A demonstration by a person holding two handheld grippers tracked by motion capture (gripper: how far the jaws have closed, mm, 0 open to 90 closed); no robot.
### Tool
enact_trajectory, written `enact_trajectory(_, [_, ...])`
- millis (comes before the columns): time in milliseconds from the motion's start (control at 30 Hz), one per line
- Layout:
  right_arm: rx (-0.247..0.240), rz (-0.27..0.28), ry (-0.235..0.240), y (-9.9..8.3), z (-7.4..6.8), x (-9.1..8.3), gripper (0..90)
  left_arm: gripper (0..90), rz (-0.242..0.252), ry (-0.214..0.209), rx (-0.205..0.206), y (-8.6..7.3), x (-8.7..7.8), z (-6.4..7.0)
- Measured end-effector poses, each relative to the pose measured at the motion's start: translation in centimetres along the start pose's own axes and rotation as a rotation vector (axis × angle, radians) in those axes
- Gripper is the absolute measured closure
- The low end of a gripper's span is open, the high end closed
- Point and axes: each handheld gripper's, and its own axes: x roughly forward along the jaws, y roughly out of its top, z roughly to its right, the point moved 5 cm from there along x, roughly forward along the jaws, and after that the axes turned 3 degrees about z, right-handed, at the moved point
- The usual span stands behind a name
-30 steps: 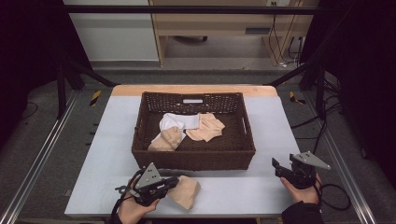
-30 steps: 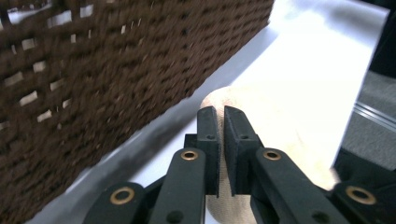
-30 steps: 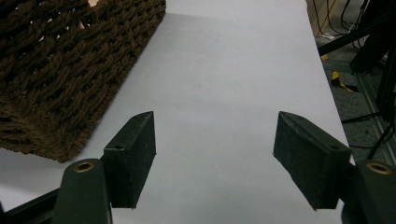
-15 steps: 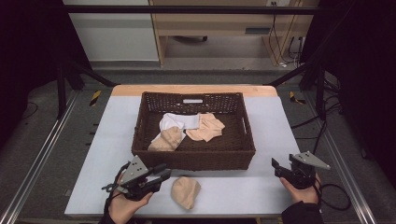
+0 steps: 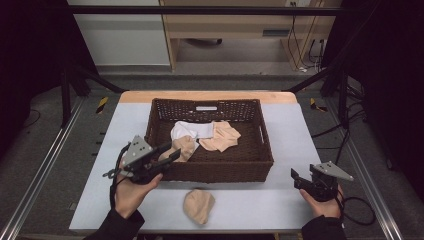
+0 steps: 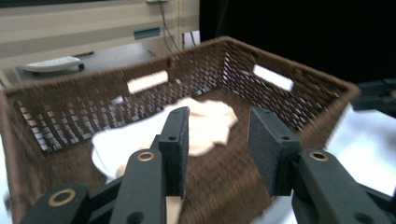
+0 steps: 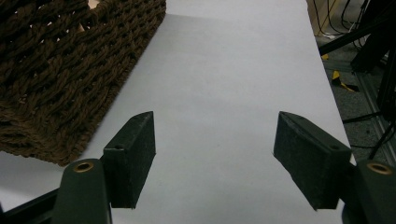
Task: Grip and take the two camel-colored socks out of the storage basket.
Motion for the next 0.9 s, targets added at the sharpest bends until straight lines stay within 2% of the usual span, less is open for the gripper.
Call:
enact_trajectory(233, [0.004,0.005,-0.005,0.0,0.2,0.0,29.9,57.7,-0.008,0.042,0.014,2.7,3.2,-1.5])
enact_trajectory(300, [0.002,0.004,-0.004,0.0,0.3,0.0,29.9,57.2,-0.004,0.044,0.011,3.1,4.1,-1.9])
enact_trajectory(433, [0.003,0.002,-0.003,0.0,0.3,0.0,29.9,54.9,-0.009,0.075,0.012,3.2,5.6,-3.0])
enact_trajectory(567, [0.002,0.001,-0.002,0.0,0.3,0.1,29.9,53.1,-0.032,0.111,-0.005,2.9,7.5,-4.4])
enact_trajectory(900, [0.004,0.001,-0.002,0.0,0.4,0.1,29.9,51.1,-0.145,0.156,0.024,0.2,11.1,-6.7])
